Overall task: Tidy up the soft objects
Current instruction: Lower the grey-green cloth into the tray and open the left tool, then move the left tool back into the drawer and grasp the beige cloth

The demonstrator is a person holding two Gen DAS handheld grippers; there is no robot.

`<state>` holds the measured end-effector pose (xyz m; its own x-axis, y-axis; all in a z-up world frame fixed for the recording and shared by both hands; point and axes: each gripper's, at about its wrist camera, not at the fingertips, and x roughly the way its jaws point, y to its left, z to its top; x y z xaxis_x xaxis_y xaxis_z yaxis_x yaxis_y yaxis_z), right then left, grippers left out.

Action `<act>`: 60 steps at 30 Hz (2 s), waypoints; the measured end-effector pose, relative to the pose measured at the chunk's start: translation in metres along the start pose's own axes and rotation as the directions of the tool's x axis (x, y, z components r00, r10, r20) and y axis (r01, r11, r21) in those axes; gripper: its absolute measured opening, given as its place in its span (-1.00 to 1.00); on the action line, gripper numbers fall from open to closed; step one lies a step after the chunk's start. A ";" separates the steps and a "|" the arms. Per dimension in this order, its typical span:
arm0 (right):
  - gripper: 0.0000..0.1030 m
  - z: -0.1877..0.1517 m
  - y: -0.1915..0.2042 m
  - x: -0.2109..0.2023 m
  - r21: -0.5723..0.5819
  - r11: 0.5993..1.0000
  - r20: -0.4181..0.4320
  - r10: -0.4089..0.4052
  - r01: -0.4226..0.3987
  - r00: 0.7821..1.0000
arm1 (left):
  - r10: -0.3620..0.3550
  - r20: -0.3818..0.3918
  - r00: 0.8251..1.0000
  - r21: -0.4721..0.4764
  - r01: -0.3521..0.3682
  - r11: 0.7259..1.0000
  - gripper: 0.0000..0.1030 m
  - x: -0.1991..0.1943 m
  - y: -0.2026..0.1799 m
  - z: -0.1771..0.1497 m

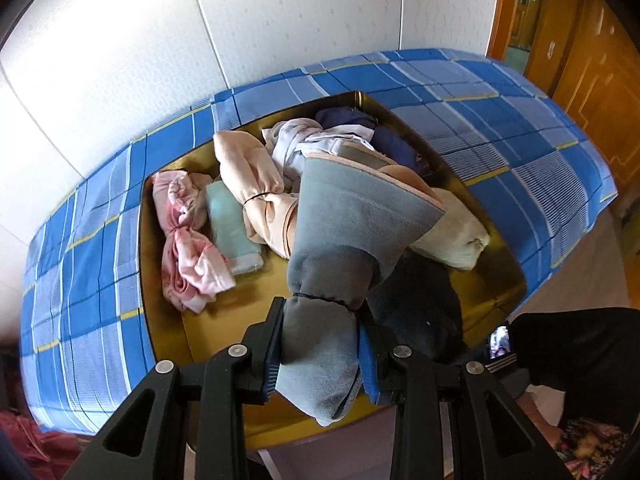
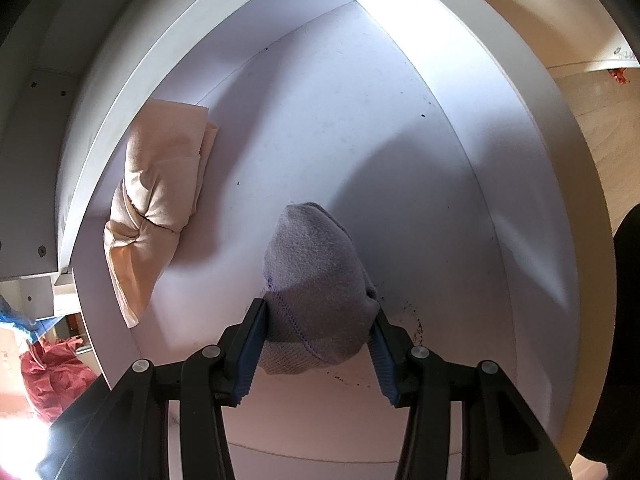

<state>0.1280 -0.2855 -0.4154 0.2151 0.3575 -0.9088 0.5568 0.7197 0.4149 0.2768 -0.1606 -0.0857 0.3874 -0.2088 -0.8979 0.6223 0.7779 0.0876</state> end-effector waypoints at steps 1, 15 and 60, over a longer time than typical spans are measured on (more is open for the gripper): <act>-0.05 0.000 0.000 0.000 0.003 1.000 -0.001 0.002 -0.002 1.000 | 0.004 -0.002 1.000 0.005 -0.004 1.000 -0.36 0.003 -0.001 0.002; -0.05 0.000 -0.001 0.001 0.010 1.000 -0.010 0.000 0.000 1.000 | 0.067 -0.028 0.997 0.104 -0.063 0.993 -0.35 0.031 -0.017 0.018; -0.05 0.003 -0.004 0.005 0.026 1.000 -0.022 0.014 -0.013 1.000 | -0.043 -0.117 0.992 0.068 0.051 0.996 -0.27 0.070 -0.027 0.035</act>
<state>0.1292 -0.2883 -0.4213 0.2047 0.3803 -0.9019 0.5743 0.6994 0.4253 0.3105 -0.2169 -0.1363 0.2785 -0.1712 -0.9450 0.6857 0.7245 0.0708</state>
